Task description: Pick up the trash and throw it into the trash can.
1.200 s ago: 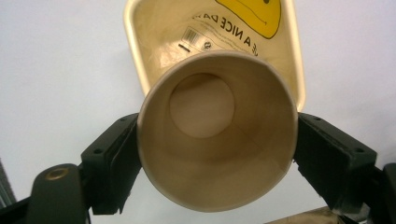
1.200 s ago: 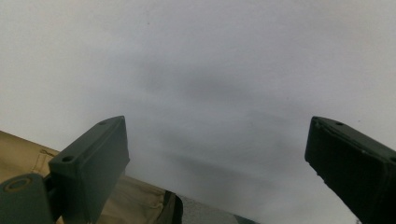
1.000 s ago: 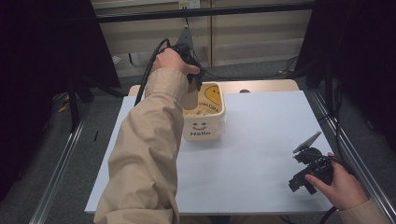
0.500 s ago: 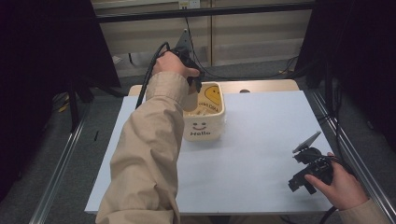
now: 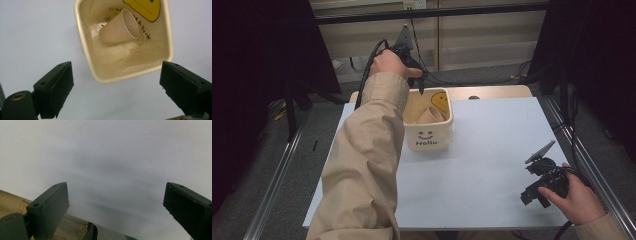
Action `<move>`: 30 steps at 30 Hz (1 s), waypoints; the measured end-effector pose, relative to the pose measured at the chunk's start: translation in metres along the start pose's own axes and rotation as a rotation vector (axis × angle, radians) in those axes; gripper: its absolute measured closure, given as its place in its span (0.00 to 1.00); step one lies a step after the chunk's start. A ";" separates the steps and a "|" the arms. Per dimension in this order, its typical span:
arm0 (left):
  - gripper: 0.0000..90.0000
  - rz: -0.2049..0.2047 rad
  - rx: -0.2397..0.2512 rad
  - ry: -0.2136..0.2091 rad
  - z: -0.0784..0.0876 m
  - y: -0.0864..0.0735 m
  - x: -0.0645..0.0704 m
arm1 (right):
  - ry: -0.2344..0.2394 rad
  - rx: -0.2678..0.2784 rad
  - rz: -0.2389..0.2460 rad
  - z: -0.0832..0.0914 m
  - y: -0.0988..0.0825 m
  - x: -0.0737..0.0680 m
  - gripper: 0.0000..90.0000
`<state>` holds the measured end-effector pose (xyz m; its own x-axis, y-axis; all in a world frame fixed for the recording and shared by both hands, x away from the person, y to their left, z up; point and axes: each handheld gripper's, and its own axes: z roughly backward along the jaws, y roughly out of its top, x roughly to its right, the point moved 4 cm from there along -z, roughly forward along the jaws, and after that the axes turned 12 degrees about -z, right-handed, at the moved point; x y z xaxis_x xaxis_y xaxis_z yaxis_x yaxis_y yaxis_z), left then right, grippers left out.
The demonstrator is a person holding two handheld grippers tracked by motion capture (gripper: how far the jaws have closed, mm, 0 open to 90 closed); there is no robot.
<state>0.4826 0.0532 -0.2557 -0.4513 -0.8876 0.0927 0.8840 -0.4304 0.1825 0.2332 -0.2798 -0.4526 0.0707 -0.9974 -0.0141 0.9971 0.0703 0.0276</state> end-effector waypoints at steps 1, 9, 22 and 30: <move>0.13 -0.003 -0.003 -0.002 0.004 0.000 0.000 | 0.002 -0.001 0.000 0.000 0.000 0.000 0.07; 0.11 -0.011 0.027 0.018 0.044 -0.002 0.004 | -0.002 0.003 0.004 0.000 0.001 0.000 0.07; 0.10 -0.015 0.028 0.033 0.069 -0.010 0.001 | 0.002 0.009 0.007 0.001 0.001 -0.003 0.07; 0.10 0.005 0.034 0.028 0.068 -0.020 -0.007 | -0.002 0.012 0.017 0.001 0.001 -0.003 0.07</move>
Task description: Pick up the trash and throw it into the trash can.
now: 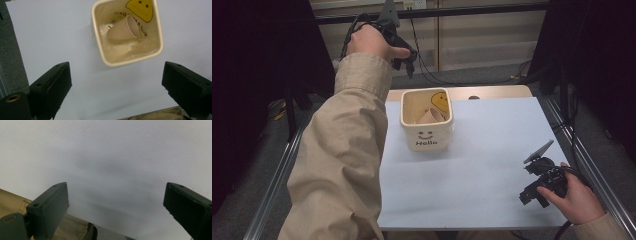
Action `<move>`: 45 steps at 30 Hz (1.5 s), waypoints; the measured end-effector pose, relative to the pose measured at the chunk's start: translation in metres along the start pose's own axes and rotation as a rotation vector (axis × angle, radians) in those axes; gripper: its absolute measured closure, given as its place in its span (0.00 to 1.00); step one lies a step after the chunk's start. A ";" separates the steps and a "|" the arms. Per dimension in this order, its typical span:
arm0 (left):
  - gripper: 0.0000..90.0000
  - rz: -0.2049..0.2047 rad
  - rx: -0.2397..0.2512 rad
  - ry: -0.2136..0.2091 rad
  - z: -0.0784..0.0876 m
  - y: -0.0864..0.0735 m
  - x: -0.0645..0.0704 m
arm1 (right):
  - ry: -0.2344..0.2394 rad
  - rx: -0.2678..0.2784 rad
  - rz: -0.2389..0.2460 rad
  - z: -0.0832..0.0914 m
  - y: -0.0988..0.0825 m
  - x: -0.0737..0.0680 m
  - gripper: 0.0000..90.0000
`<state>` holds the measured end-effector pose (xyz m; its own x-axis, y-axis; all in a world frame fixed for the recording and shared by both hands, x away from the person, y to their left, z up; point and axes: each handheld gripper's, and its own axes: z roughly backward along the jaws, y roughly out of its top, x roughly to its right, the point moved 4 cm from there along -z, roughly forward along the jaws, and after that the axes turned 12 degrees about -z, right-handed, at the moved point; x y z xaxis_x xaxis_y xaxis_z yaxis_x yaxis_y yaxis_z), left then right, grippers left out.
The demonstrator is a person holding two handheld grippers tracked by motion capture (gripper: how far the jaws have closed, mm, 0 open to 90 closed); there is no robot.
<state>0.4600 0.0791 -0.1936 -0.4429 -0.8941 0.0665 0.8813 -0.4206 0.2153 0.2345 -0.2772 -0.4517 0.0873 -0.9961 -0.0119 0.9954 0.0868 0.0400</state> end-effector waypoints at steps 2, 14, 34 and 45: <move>0.10 0.005 -0.002 0.008 -0.001 -0.006 -0.007 | -0.002 0.000 0.000 0.000 0.000 0.000 0.07; 0.10 0.068 -0.021 0.001 -0.021 -0.053 -0.048 | 0.006 0.002 0.000 0.001 0.000 0.000 0.07; 0.08 0.108 -0.031 -0.043 -0.096 -0.121 -0.080 | 0.011 0.018 -0.007 -0.001 0.000 0.000 0.07; 0.07 0.098 -0.017 -0.031 -0.138 -0.160 -0.085 | 0.012 0.017 0.005 -0.003 0.001 0.000 0.07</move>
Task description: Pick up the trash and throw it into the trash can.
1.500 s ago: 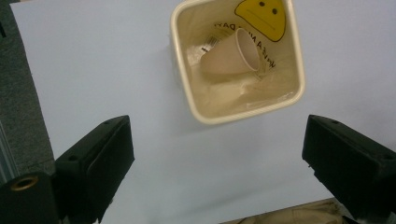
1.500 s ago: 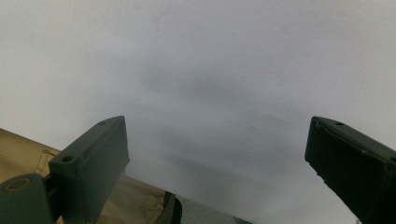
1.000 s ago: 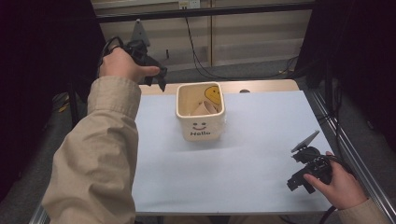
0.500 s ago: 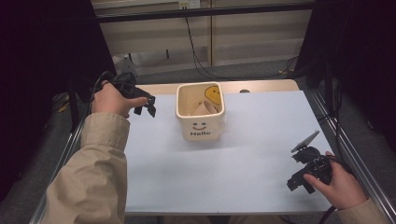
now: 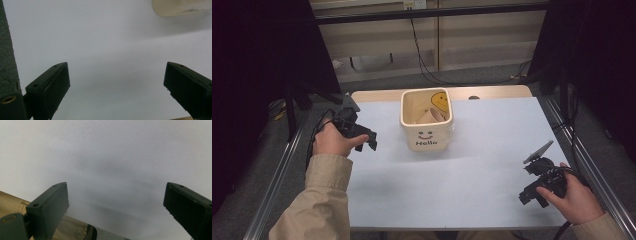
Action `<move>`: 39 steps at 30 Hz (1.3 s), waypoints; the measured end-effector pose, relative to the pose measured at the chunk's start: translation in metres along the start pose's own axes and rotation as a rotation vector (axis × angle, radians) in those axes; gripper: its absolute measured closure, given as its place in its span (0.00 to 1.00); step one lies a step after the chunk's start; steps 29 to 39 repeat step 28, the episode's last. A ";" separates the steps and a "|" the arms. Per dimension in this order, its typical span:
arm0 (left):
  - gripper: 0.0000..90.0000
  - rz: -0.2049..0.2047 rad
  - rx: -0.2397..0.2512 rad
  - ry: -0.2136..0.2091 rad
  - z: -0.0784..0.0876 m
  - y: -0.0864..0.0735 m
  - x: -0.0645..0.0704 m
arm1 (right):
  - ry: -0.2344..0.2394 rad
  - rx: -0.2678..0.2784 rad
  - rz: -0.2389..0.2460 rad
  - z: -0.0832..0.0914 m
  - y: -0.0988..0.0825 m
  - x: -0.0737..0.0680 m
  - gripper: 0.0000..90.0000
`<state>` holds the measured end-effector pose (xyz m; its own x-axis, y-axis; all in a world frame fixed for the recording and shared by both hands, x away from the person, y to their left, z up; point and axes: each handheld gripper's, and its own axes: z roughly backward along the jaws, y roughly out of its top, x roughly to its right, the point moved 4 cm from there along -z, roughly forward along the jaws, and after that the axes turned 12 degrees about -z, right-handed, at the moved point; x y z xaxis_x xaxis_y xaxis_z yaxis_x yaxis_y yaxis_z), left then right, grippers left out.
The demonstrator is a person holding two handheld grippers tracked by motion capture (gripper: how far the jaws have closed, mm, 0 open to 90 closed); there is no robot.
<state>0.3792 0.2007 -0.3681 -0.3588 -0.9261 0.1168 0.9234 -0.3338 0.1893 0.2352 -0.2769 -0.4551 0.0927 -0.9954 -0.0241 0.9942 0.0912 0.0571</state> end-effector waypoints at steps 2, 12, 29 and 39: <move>0.07 -0.005 -0.001 -0.015 -0.005 -0.007 0.001 | -0.002 -0.001 0.005 0.000 0.000 0.000 0.07; 0.07 -0.027 -0.011 -0.005 -0.040 -0.042 0.005 | -0.009 -0.002 -0.002 -0.002 0.000 0.000 0.06; 0.06 -0.082 -0.008 -0.003 -0.070 -0.080 0.020 | -0.013 0.002 -0.023 -0.002 0.001 0.001 0.06; 0.06 -0.082 -0.008 -0.003 -0.070 -0.080 0.020 | -0.013 0.002 -0.023 -0.002 0.001 0.001 0.06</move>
